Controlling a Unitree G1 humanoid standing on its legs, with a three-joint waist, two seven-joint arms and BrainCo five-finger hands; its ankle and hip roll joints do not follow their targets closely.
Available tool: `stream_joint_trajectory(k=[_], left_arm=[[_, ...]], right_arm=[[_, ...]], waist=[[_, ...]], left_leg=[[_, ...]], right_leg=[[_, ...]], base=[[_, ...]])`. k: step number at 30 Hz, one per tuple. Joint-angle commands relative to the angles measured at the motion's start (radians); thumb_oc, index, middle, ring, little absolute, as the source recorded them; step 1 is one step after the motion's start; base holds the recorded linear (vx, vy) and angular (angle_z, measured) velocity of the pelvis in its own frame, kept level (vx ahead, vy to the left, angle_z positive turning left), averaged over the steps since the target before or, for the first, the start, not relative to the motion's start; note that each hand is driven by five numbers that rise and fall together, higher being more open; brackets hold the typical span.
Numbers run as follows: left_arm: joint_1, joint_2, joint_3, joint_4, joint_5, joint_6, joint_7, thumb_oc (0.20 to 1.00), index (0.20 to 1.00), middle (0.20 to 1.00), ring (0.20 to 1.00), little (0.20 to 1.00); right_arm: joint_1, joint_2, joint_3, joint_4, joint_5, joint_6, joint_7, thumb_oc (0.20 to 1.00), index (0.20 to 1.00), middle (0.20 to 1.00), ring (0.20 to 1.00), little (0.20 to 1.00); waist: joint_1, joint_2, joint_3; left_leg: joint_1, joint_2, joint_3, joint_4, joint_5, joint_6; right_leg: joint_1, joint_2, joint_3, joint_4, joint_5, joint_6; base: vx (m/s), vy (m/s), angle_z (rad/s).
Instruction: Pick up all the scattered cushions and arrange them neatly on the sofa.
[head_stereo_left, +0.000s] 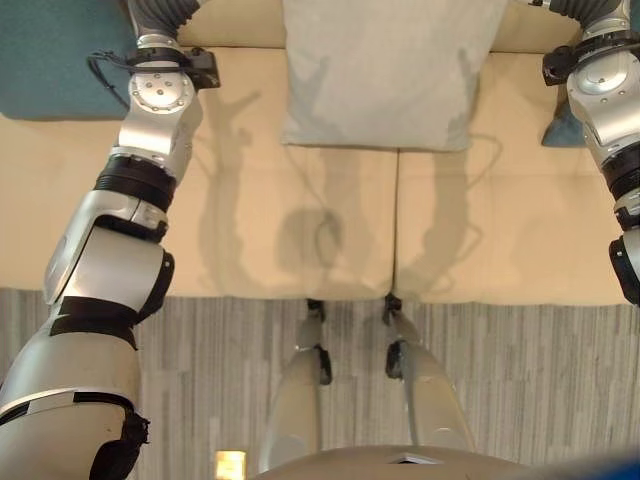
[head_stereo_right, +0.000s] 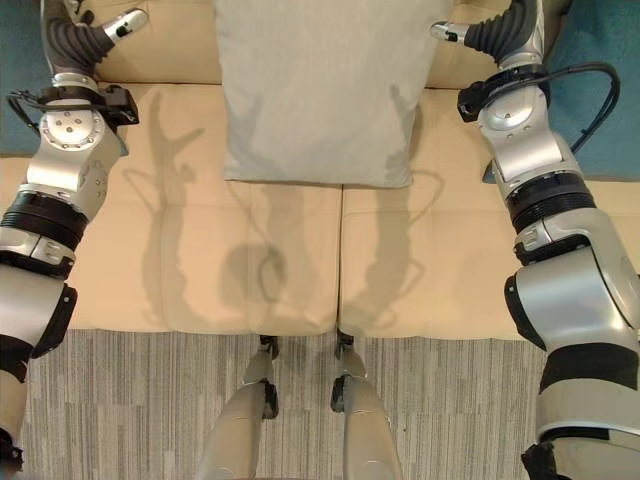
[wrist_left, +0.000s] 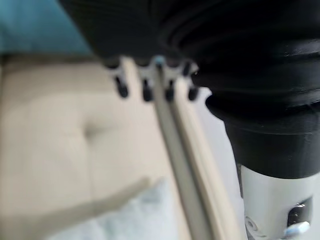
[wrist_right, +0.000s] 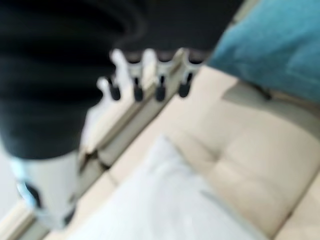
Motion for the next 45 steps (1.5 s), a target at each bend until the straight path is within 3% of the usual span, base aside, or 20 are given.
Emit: stream_joint_trajectory(k=[1, 2, 5, 6, 7, 8, 10, 11, 12, 13, 17, 22, 25, 28, 37, 38, 41, 45], left_arm=[[0.223, 0.038, 0.13, -0.113, 0.038, -0.105, -0.039, 1.0, 1.0, 1.0, 1.0, 1.0], [0.357, 0.014, 0.188, -0.204, 0.059, -0.102, -0.06, 1.0, 1.0, 1.0, 1.0, 1.0], [0.484, -0.002, 0.231, -0.25, 0.095, -0.092, -0.091, 1.0, 1.0, 1.0, 1.0, 1.0], [0.601, -0.072, 0.264, -0.265, 0.095, -0.078, -0.126, 1.0, 1.0, 1.0, 1.0, 1.0], [0.603, -0.071, 0.263, -0.267, 0.095, -0.077, -0.126, 1.0, 1.0, 1.0, 1.0, 1.0], [0.712, -0.126, 0.288, -0.266, 0.121, -0.06, -0.163, 1.0, 1.0, 1.0, 1.0, 1.0], [0.759, -0.161, 0.292, -0.264, 0.114, -0.054, -0.177, 1.0, 1.0, 1.0, 1.0, 1.0], [0.858, -0.22, 0.314, -0.247, 0.111, -0.036, -0.213, 1.0, 1.0, 1.0, 1.0, 1.0], [0.862, -0.219, 0.314, -0.249, 0.111, -0.035, -0.213, 1.0, 1.0, 1.0, 1.0, 1.0], [0.942, -0.272, 0.322, -0.196, 0.079, -0.015, -0.243, 1.0, 1.0, 1.0, 1.0, 1.0], [1.058, -0.34, 0.303, -0.021, 0.118, 0.037, -0.293, 1.0, 1.0, 1.0, 1.0, 1.0], [1.099, -0.395, 0.28, 0.204, 0.171, 0.084, -0.311, 1.0, 1.0, 1.0, 1.0, 1.0], [1.077, -0.43, 0.247, 0.464, 0.342, 0.114, -0.299, 1.0, 1.0, 1.0, 1.0, 1.0], [1.063, -0.455, 0.251, 0.606, 0.41, 0.138, -0.302, 1.0, 1.0, 1.0, 1.0, 1.0], [1.04, -0.471, 0.272, 0.703, 0.429, 0.162, -0.3, 1.0, 1.0, 1.0, 1.0, 1.0], [0.993, -0.457, 0.266, 0.715, 0.43, 0.172, -0.303, 1.0, 1.0, 1.0, 1.0, 1.0], [0.982, -0.462, 0.257, 0.721, 0.439, 0.177, -0.313, 1.0, 1.0, 1.0, 1.0, 1.0], [0.959, -0.468, 0.267, 0.716, 0.403, 0.184, -0.307, 1.0, 1.0, 1.0, 1.0, 1.0]], right_arm=[[0.218, -0.081, -0.112, -0.119, -0.028, -0.087, 0.045, 1.0, 1.0, 1.0, 1.0, 1.0], [0.38, -0.066, -0.209, -0.191, -0.046, -0.096, 0.065, 1.0, 1.0, 1.0, 1.0, 1.0], [0.563, -0.042, -0.306, -0.241, -0.072, -0.096, 0.099, 1.0, 1.0, 1.0, 1.0, 1.0], [0.709, 0.03, -0.367, -0.267, -0.073, -0.1, 0.128, 1.0, 1.0, 1.0, 1.0, 1.0], [0.714, 0.031, -0.371, -0.27, -0.074, -0.098, 0.128, 1.0, 1.0, 1.0, 1.0, 1.0], [0.852, 0.104, -0.426, -0.284, -0.089, -0.094, 0.158, 1.0, 1.0, 1.0, 1.0, 1.0], [0.893, 0.154, -0.438, -0.272, -0.072, -0.098, 0.172, 1.0, 1.0, 1.0, 1.0, 1.0], [0.998, 0.221, -0.468, -0.26, -0.099, -0.092, 0.19, 1.0, 1.0, 1.0, 1.0, 1.0], [1.003, 0.222, -0.469, -0.264, -0.1, -0.091, 0.19, 1.0, 1.0, 1.0, 1.0, 1.0], [1.069, 0.275, -0.479, -0.229, -0.097, -0.094, 0.207, 1.0, 1.0, 1.0, 1.0, 1.0], [1.172, 0.346, -0.451, -0.093, -0.137, -0.076, 0.242, 1.0, 1.0, 1.0, 1.0, 1.0], [1.205, 0.394, -0.393, 0.082, -0.18, -0.057, 0.254, 1.0, 1.0, 1.0, 1.0, 1.0], [1.197, 0.419, -0.313, 0.283, -0.266, -0.033, 0.257, 1.0, 1.0, 1.0, 1.0, 1.0], [1.193, 0.454, -0.303, 0.413, -0.268, -0.018, 0.264, 1.0, 1.0, 1.0, 1.0, 1.0], [1.226, 0.519, -0.321, 0.581, -0.229, 0.012, 0.274, 1.0, 1.0, 1.0, 1.0, 1.0], [1.219, 0.508, -0.312, 0.597, -0.243, 0.021, 0.277, 1.0, 1.0, 1.0, 1.0, 1.0], [1.209, 0.501, -0.315, 0.607, -0.26, 0.034, 0.28, 1.0, 1.0, 1.0, 1.0, 1.0], [1.198, 0.494, -0.328, 0.613, -0.256, 0.049, 0.281, 1.0, 1.0, 1.0, 1.0, 1.0]], waist=[[-0.014, -0.037, -0.037], [-0.017, -0.036, -0.036], [-0.021, -0.041, -0.041], [-0.021, -0.044, -0.041], [-0.021, -0.046, -0.044], [-0.025, -0.047, -0.045], [-0.024, -0.049, -0.046], [-0.026, -0.046, -0.05], [-0.026, -0.048, -0.052], [-0.03, -0.046, -0.059], [-0.038, -0.044, -0.072], [-0.043, -0.046, -0.095], [-0.043, -0.052, -0.122], [-0.042, -0.058, -0.14], [-0.046, -0.077, -0.146], [-0.057, -0.092, -0.144], [-0.063, -0.104, -0.15], [-0.085, -0.082, -0.152]], left_leg=[[0.168, -0.002, 0.06, 0.001, -0.111, -0.097], [0.192, -0.003, 0.062, 0.001, -0.122, -0.096], [0.218, -0.006, 0.066, 0.001, -0.126, -0.093], [0.257, -0.005, 0.07, 0.001, -0.138, -0.091], [0.253, -0.007, 0.07, 0.001, -0.134, -0.09], [0.296, -0.006, 0.072, 0.001, -0.146, -0.09], [0.315, -0.008, 0.073, 0.001, -0.148, -0.086], [0.352, -0.008, 0.075, 0.001, -0.16, -0.083], [0.351, -0.01, 0.074, 0.001, -0.157, -0.083], [0.38, -0.012, 0.078, 0.001, -0.161, -0.079], [0.448, -0.009, 0.084, 0.001, -0.166, -0.077], [0.501, -0.006, 0.09, 0.001, -0.169, -0.075], [0.548, -0.002, 0.096, 0.001, -0.175, -0.073], [0.583, 0.003, 0.099, 0.001, -0.181, -0.071], [0.615, 0.032, 0.094, 0.001, -0.161, -0.082], [0.617, 0.02, 0.109, 0.105, -0.226, -0.072], [0.623, -0.037, 0.049, 0.204, -0.294, -0.058], [0.674, -0.066, 0.045, 0.113, -0.31, -0.037]], right_leg=[[0.101, -0.027, 0.043, -0.114, 0.084, 0.117], [0.126, -0.027, 0.04, -0.114, 0.075, 0.116], [0.152, -0.029, 0.037, -0.114, 0.071, 0.114], [0.192, -0.029, 0.033, -0.114, 0.06, 0.113], [0.189, -0.03, 0.033, -0.114, 0.063, 0.113], [0.234, -0.031, 0.029, -0.114, 0.049, 0.113], [0.249, -0.034, 0.029, -0.114, 0.049, 0.112], [0.287, -0.036, 0.023, -0.114, 0.035, 0.112], [0.286, -0.038, 0.023, -0.114, 0.037, 0.112], [0.316, -0.042, 0.02, -0.114, 0.033, 0.113], [0.386, -0.042, 0.012, -0.114, 0.018, 0.114], [0.443, -0.036, 0.012, -0.114, 0.01, 0.111], [0.489, -0.028, 0.012, -0.114, -0.001, 0.108], [0.524, -0.019, 0.018, -0.114, -0.012, 0.104], [0.572, 0.017, 0.025, -0.114, -0.048, 0.084], [0.571, 0.001, 0.023, -0.114, -0.038, 0.082], [0.556, -0.012, 0.037, -0.114, -0.01, 0.081], [0.508, -0.02, 0.051, -0.114, 0.041, 0.107]], base=[[0.0, 0.004, 0.14], [0.01, 0.004, 0.14], [0.02, 0.005, 0.15], [0.04, 0.004, 0.03], [0.07, 0.003, -0.06], [0.05, 0.015, -0.06], [0.05, 0.022, -0.03], [0.01, 0.02, -0.04], [0.04, 0.039, -0.06], [0.0, 0.035, -0.03], [0.0, 0.043, 0.03], [-0.01, 0.015, 0.01], [0.0, 0.005, -0.02], [-0.01, -0.015, -0.05], [-0.08, -0.045, 0.03], [-0.14, 0.015, 0.02], [-0.15, 0.081, 0.04], [-0.14, 0.189, 0.04]])
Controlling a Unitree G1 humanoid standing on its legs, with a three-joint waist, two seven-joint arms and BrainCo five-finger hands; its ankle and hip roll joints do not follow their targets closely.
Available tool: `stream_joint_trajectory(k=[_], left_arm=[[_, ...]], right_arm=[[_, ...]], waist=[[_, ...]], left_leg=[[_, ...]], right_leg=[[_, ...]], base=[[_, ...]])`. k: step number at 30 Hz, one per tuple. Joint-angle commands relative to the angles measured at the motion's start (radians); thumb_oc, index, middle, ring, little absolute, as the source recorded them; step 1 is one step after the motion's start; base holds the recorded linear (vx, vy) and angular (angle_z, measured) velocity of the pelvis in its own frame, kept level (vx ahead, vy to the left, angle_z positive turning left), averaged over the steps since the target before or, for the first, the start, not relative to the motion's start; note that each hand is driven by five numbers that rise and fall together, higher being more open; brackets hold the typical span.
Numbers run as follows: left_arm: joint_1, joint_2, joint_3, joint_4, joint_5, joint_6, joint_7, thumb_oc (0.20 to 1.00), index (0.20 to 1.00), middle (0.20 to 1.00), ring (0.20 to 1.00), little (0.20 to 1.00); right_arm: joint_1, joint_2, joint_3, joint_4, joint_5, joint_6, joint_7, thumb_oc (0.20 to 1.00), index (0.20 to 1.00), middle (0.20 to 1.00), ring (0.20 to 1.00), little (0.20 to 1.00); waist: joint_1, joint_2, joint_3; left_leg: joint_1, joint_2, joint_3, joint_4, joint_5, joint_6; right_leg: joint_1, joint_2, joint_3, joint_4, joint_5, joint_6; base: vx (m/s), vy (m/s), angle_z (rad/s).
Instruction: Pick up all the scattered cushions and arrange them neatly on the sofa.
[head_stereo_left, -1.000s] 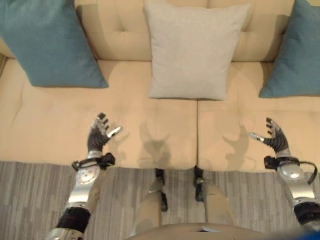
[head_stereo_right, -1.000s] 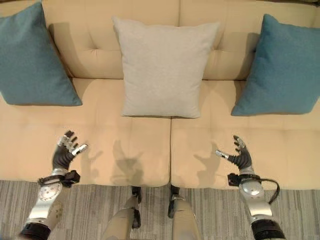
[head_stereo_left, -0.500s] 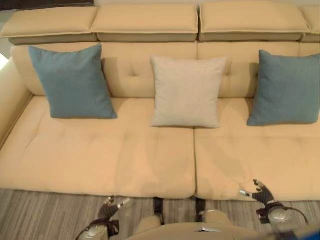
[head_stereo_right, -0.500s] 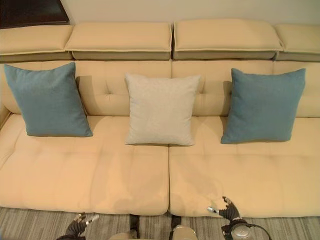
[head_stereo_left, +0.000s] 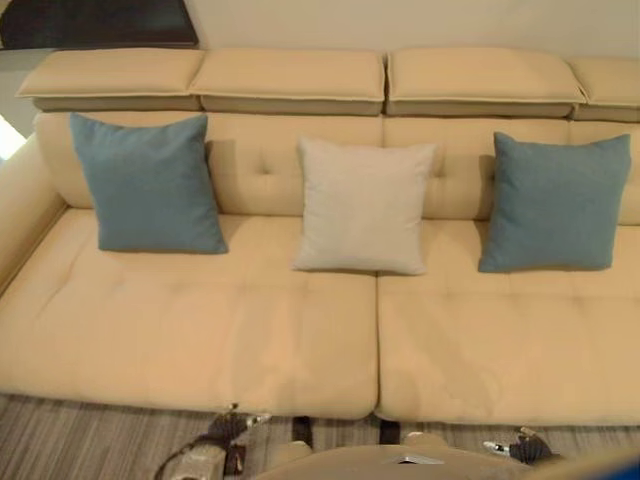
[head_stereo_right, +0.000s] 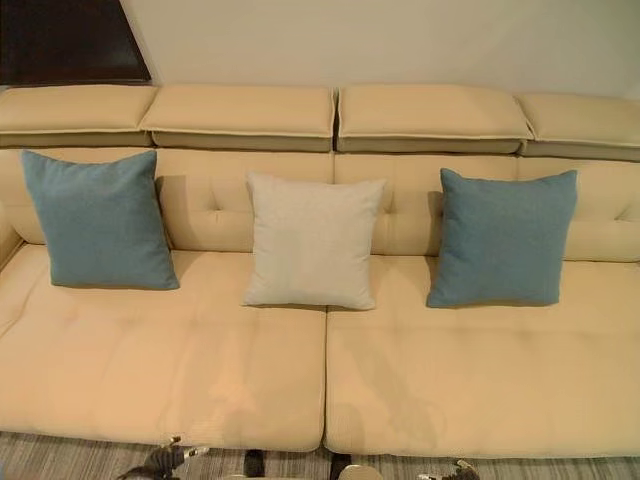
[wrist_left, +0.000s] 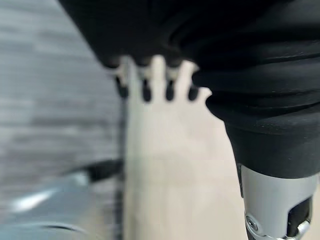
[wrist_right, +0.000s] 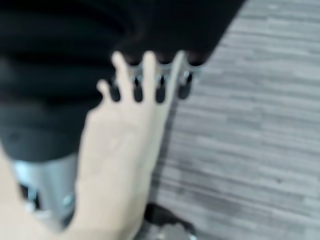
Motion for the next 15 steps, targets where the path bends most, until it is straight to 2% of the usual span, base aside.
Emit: stream_joint_trajectory(k=[1, 3, 4, 8, 10, 13, 15], left_arm=[[-0.035, 0.032, 0.053, -0.005, -0.022, -0.01, 0.003, 1.0, 1.0, 1.0, 1.0, 1.0], [-0.046, 0.034, 0.051, -0.004, -0.026, -0.01, 0.005, 1.0, 1.0, 1.0, 1.0, 1.0], [-0.054, 0.039, 0.053, 0.0, -0.026, -0.007, 0.002, 1.0, 1.0, 1.0, 1.0, 1.0], [-0.071, 0.059, 0.062, 0.006, -0.029, -0.006, 0.004, 1.0, 1.0, 1.0, 1.0, 1.0], [-0.08, 0.078, 0.064, 0.015, -0.022, -0.003, 0.006, 1.0, 1.0, 1.0, 1.0, 1.0], [-0.078, 0.098, 0.077, 0.039, -0.014, 0.008, 0.001, 1.0, 1.0, 1.0, 1.0, 1.0], [-0.078, 0.111, 0.104, 0.058, -0.027, 0.017, -0.005, 1.0, 1.0, 1.0, 1.0, 1.0]], right_arm=[[-0.075, 0.008, -0.011, 0.01, -0.011, 0.019, 0.005, 1.0, 1.0, 1.0, 1.0, 1.0], [-0.082, 0.008, -0.009, 0.012, -0.01, 0.02, 0.007, 1.0, 1.0, 1.0, 1.0, 1.0], [-0.091, 0.014, -0.007, 0.015, -0.019, 0.023, 0.01, 1.0, 1.0, 1.0, 1.0, 1.0], [-0.102, 0.021, 0.002, 0.02, -0.036, 0.033, 0.01, 1.0, 1.0, 1.0, 1.0, 1.0], [-0.113, 0.023, 0.009, 0.034, -0.045, 0.039, 0.015, 1.0, 1.0, 1.0, 1.0, 1.0], [-0.111, 0.015, 0.008, 0.055, -0.062, 0.042, 0.016, 1.0, 1.0, 1.0, 1.0, 1.0], [-0.107, 0.015, -0.002, 0.062, -0.064, 0.041, 0.019, 1.0, 1.0, 1.0, 1.0, 1.0]], waist=[[-0.001, -0.011, 0.027], [0.001, -0.015, 0.031], [0.0, -0.018, 0.034], [0.003, -0.022, 0.048], [0.005, -0.016, 0.059], [0.025, -0.002, 0.054], [0.032, 0.002, 0.038]], left_leg=[[0.102, -0.049, 0.021, -0.107, -0.035, 0.023], [0.103, -0.06, 0.018, -0.118, -0.033, 0.03], [0.111, -0.073, 0.03, -0.151, -0.028, 0.043], [0.107, -0.077, 0.038, -0.159, -0.018, 0.058], [0.096, -0.069, 0.043, -0.155, -0.006, 0.069], [0.085, -0.054, 0.059, -0.172, 0.017, 0.079], [0.08, -0.044, 0.062, -0.183, 0.027, 0.077]], right_leg=[[-0.069, 0.016, 0.069, -0.122, 0.174, 0.161], [-0.083, 0.008, 0.075, -0.12, 0.194, 0.171], [-0.103, -0.001, 0.084, -0.12, 0.216, 0.187], [-0.13, -0.012, 0.11, -0.089, 0.219, 0.202], [-0.136, -0.008, 0.141, -0.012, 0.178, 0.192], [-0.098, -0.009, 0.116, 0.081, 0.106, 0.169], [-0.07, -0.009, 0.114, 0.13, 0.067, 0.166]], base=[[-0.16, 0.205, -0.03], [-0.13, 0.167, -0.17], [-0.1, 0.13, -0.21], [-0.15, 0.135, -0.26], [-0.18, 0.078, -0.32], [-0.16, 0.059, -0.28], [-0.08, -0.006, -0.32]])
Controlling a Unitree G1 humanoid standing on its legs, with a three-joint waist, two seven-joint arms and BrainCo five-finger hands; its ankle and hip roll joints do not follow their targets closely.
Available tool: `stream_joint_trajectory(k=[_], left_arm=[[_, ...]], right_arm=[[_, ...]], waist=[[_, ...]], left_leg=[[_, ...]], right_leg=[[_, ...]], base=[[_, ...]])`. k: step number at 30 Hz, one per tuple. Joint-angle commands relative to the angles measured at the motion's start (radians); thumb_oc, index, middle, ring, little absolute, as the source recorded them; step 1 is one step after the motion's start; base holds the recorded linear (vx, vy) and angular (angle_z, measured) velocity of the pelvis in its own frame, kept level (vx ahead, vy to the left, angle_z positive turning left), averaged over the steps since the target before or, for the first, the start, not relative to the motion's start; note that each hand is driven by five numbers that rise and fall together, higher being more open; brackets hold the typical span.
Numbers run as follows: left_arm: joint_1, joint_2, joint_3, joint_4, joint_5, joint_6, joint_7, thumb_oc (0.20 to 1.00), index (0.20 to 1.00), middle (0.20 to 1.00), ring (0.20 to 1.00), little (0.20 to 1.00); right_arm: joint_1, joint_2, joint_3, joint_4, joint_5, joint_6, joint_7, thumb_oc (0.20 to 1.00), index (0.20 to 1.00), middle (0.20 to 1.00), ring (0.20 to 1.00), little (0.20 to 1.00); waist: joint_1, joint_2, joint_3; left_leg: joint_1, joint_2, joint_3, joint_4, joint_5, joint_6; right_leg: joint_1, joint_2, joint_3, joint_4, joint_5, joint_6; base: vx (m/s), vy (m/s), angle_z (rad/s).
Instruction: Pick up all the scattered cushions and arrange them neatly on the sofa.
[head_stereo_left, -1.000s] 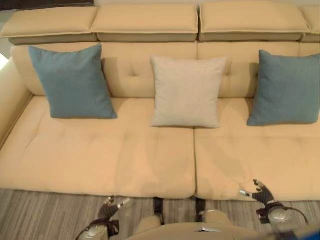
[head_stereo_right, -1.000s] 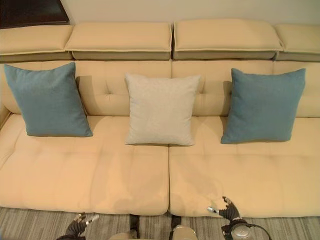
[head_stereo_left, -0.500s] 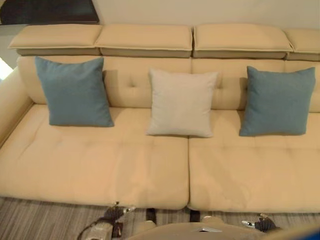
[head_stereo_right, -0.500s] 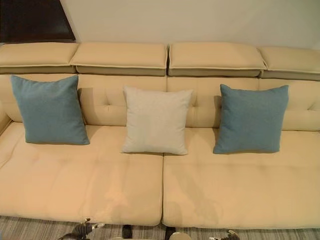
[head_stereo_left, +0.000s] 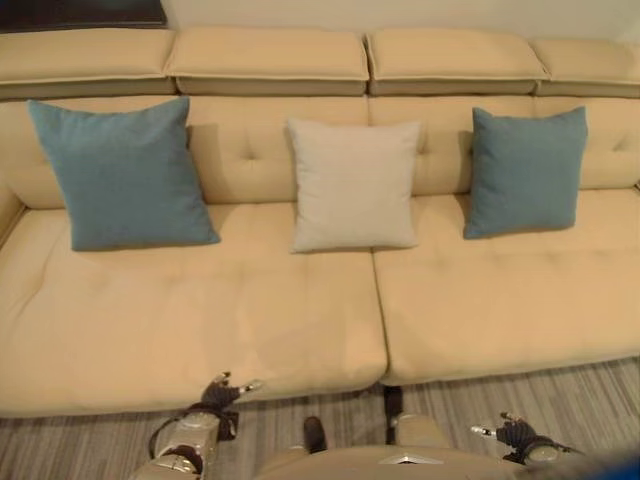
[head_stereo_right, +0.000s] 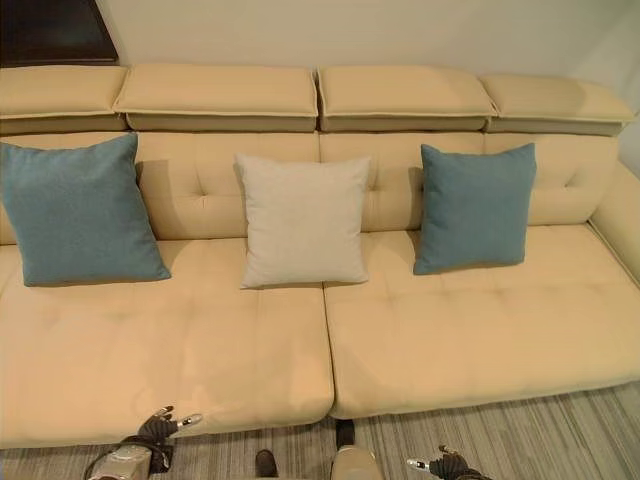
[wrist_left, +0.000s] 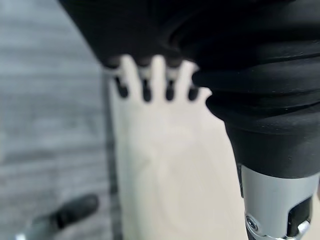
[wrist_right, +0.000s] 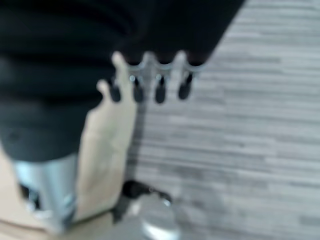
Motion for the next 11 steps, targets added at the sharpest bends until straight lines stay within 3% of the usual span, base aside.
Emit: stream_joint_trajectory(k=[1, 2, 5, 11], left_arm=[[-0.013, 0.032, 0.065, 0.067, -0.024, 0.007, -0.01, 1.0, 1.0, 1.0, 1.0, 1.0], [-0.012, 0.037, 0.072, 0.071, -0.025, 0.01, -0.008, 1.0, 1.0, 1.0, 1.0, 1.0], [0.006, 0.028, 0.075, 0.07, -0.017, 0.005, -0.005, 1.0, 1.0, 1.0, 1.0, 1.0], [0.003, 0.024, 0.079, 0.079, -0.02, 0.014, -0.02, 1.0, 1.0, 1.0, 1.0, 1.0]], right_arm=[[0.006, -0.026, -0.001, 0.011, -0.037, 0.003, 0.004, 1.0, 1.0, 1.0, 1.0, 1.0], [0.002, -0.025, 0.001, 0.01, -0.042, 0.007, 0.005, 1.0, 1.0, 1.0, 1.0, 1.0], [-0.001, -0.02, 0.008, 0.012, -0.041, 0.007, 0.005, 1.0, 1.0, 1.0, 1.0, 1.0], [-0.005, -0.023, 0.02, 0.011, -0.053, 0.009, 0.009, 1.0, 1.0, 1.0, 1.0, 1.0]], waist=[[0.024, -0.031, -0.07], [0.033, -0.039, -0.078], [0.034, -0.052, -0.102], [0.024, -0.054, -0.122]], left_leg=[[0.02, 0.004, -0.063, 0.026, -0.035, -0.134], [0.018, 0.004, -0.051, 0.027, -0.033, -0.14], [0.024, 0.012, -0.042, 0.022, -0.028, -0.151], [0.044, 0.023, -0.036, 0.009, -0.023, -0.162]], right_leg=[[0.113, -0.004, -0.04, -0.04, -0.042, 0.0], [0.128, -0.009, -0.066, -0.083, -0.032, 0.002], [0.153, 0.009, -0.056, -0.167, -0.03, 0.006], [0.186, 0.027, -0.055, -0.22, -0.027, 0.0]], base=[[-0.04, -0.045, -0.28], [-0.02, -0.041, -0.17], [0.01, -0.066, -0.43], [0.02, -0.062, -0.01]])
